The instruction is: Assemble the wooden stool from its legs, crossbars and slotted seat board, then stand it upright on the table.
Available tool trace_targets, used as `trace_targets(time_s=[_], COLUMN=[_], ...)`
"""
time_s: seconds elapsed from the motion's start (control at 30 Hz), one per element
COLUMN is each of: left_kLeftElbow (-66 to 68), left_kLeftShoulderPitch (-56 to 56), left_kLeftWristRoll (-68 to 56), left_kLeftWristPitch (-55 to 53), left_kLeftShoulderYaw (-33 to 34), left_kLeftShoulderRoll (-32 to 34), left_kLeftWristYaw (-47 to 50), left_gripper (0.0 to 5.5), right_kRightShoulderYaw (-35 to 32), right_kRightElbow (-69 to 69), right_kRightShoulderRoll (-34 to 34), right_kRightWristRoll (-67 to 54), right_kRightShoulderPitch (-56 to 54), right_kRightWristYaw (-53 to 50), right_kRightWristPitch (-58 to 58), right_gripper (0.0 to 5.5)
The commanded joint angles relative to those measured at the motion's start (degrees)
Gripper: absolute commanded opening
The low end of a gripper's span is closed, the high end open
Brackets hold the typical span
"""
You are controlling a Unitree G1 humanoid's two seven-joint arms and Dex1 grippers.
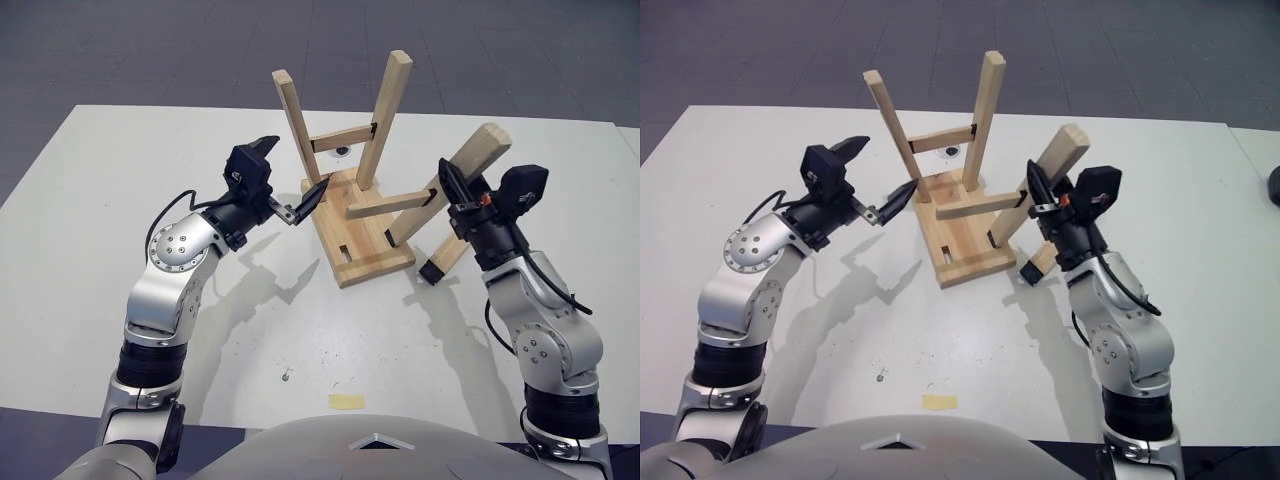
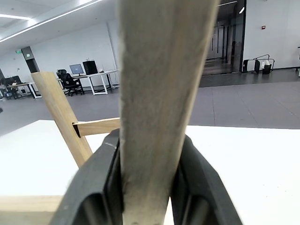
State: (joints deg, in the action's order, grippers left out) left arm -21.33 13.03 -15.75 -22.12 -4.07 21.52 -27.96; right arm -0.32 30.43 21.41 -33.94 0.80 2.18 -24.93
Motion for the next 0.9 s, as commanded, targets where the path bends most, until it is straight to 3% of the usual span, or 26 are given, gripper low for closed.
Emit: trace_targets(time_s=[0.03,0.13,0.4,0.6,0.63,0.9], left_kLeftElbow=[0.4,2.3,7.4,10.5,10.2,9.1], left_kLeftShoulderPitch=[-0.6,0.5,7.6,11.0,10.7,9.2], left_kLeftWristRoll=[1.3,1.9,-0.7,-0.8,-0.8,0.5], left_kLeftWristPitch=[0.9,2.0,2.0,2.6,2.6,3.5], left_kLeftShoulderYaw=[-0.3,1.3,8.5,7.6,7.5,5.8], left_kLeftShoulderRoll=[1.1,1.8,-0.1,-0.9,-0.9,-1.7], left_kLeftWristYaw=[-0.8,-0.7,3.2,1.9,1.8,2.4], left_gripper=[5.40,5.40,5.40,5.40,5.40,5.40], right_kRightShoulderYaw=[5.2,3.9,2.8,3.3,3.2,1.1], right_kRightElbow=[-4.9,-7.1,-5.2,-1.9,-1.6,1.0], right_kRightShoulderRoll=[3.4,1.3,-3.2,-5.0,-5.3,-6.5], right_kRightWristRoll=[3.2,-0.1,0.7,4.5,4.6,4.2], right_kRightShoulderPitch=[6.1,6.0,2.6,1.6,1.1,-6.4], right_kRightWristYaw=[1.1,-0.4,-0.1,0.5,0.6,2.4], right_kRightWristPitch=[-11.7,-14.6,-4.3,-1.8,-1.8,-2.5], right_gripper=[1.03,1.03,1.02,1.02,1.39,2.55])
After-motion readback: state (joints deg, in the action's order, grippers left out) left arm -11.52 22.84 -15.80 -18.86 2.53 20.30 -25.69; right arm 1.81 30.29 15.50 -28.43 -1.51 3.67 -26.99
